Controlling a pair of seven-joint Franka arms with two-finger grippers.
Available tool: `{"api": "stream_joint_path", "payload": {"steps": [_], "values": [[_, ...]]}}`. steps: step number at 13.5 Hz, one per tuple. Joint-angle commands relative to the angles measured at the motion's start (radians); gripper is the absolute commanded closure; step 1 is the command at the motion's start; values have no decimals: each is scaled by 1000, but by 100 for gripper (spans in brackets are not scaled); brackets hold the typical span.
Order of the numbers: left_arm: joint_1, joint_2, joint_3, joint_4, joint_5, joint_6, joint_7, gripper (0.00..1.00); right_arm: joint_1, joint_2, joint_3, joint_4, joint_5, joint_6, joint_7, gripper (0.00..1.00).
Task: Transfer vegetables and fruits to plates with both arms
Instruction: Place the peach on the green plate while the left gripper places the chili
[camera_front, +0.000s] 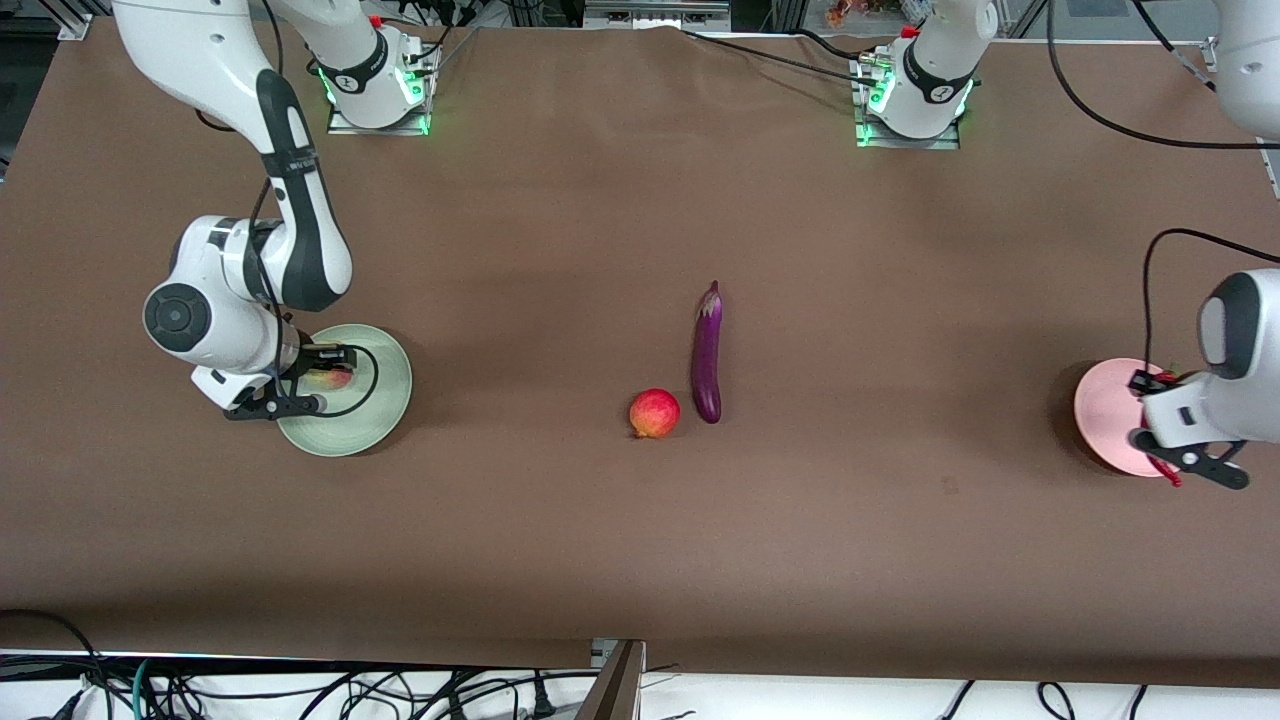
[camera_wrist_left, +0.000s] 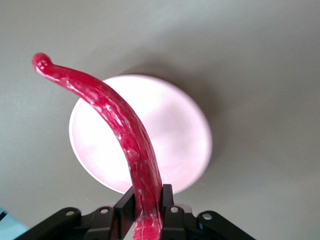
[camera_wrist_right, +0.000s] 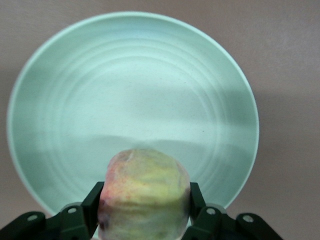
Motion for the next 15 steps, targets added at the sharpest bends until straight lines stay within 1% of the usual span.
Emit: {"api": "stream_joint_path", "payload": {"steps": [1, 2, 3, 4, 5, 6, 8, 9, 10, 11, 13, 15], "values": [[48, 68, -18, 10, 18, 67, 37, 98, -33, 8, 6, -1, 30, 23, -40, 40], [65, 92, -18, 9, 16, 82, 47, 94, -33, 8, 6, -1, 33, 23, -45, 0], [70, 114, -18, 10, 9, 85, 47, 90, -33, 7, 6, 7, 47, 17, -42, 0], [79, 120, -18, 10, 8, 99, 47, 81, -33, 4, 6, 19, 59, 11, -47, 0], [81, 119, -19, 9, 7, 102, 47, 23, -27, -4, 8, 28, 59, 2, -41, 0], [81, 115, -19, 9, 2, 96, 47, 0, -18, -13, 9, 53, 59, -24, -39, 0], [81, 105, -25, 9, 2, 87, 45, 0, -12, -21, 22, 131, 61, -102, -37, 0], [81, 90, -31, 9, 1, 75, 45, 0, -10, -21, 49, 184, 67, -147, -9, 0], [79, 65, -51, 15, 1, 26, 45, 0, -6, -16, 75, 239, 81, -182, 65, 0], [78, 31, -91, 20, 1, -44, 44, 0, 9, -7, 103, 292, 81, -210, 166, 0], [76, -36, -172, 23, 1, -166, 38, 0, 34, 43, 167, 401, 81, -247, 397, 0], [76, -88, -254, 29, -24, -259, 27, 0, 45, 98, 247, 506, 79, -244, 565, 0]]}}
